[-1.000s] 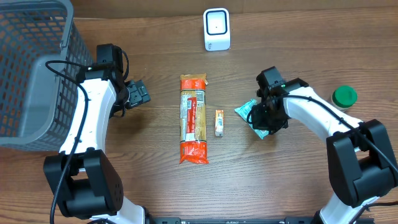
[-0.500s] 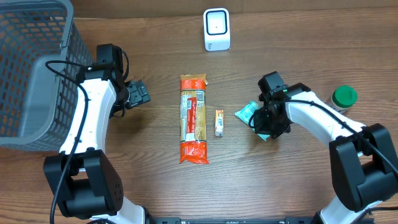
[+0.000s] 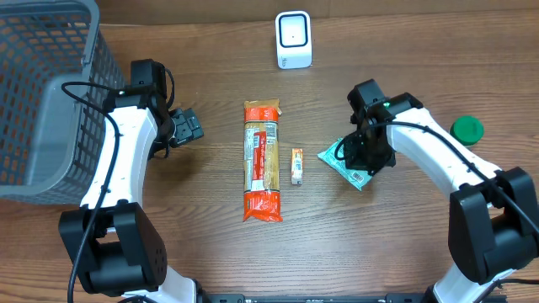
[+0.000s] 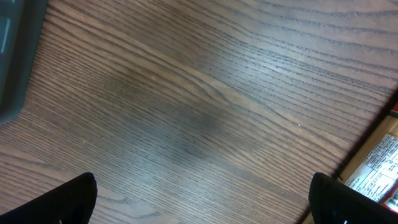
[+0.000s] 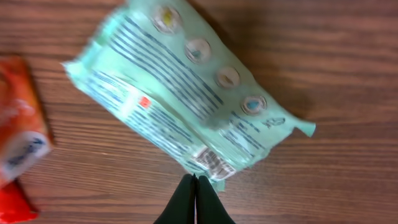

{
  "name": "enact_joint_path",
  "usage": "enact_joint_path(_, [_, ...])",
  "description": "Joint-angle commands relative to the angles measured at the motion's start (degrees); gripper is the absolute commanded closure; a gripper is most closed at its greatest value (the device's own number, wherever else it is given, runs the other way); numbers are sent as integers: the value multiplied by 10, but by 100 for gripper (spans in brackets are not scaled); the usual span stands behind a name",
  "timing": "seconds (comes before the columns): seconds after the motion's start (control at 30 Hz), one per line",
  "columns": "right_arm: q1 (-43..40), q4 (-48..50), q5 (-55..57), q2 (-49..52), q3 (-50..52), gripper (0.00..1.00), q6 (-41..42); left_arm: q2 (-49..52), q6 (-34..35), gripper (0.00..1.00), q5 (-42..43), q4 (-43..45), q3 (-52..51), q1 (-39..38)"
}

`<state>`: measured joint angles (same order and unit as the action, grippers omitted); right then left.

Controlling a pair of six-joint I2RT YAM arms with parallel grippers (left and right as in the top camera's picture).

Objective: Scan the item barcode

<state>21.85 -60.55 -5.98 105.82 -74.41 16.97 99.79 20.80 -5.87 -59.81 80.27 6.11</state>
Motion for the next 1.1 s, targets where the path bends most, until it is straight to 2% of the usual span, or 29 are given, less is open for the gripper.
enact_joint_path(0.0, [3, 12, 6, -1, 31, 96, 10, -1, -7, 0, -5, 1, 5, -1])
enact_joint_path(0.43, [3, 160, 6, 0, 152, 96, 12, -1, -7, 0, -5, 1, 4, -1])
enact_joint_path(0.57, [3, 147, 5, -1, 139, 96, 12, -1, -7, 0, -5, 1, 4, -1])
enact_joint_path(0.87, [3, 37, 9, -1, 2, 96, -10, -1, -7, 0, -5, 1, 4, -1])
enact_joint_path(0.93, [2, 37, 10, -1, -3, 87, -10, -1, -7, 0, -5, 1, 4, -1])
enact_joint_path(1.07, [2, 32, 37, -1, 8, 84, -9, -1, -7, 0, -5, 1, 4, -1])
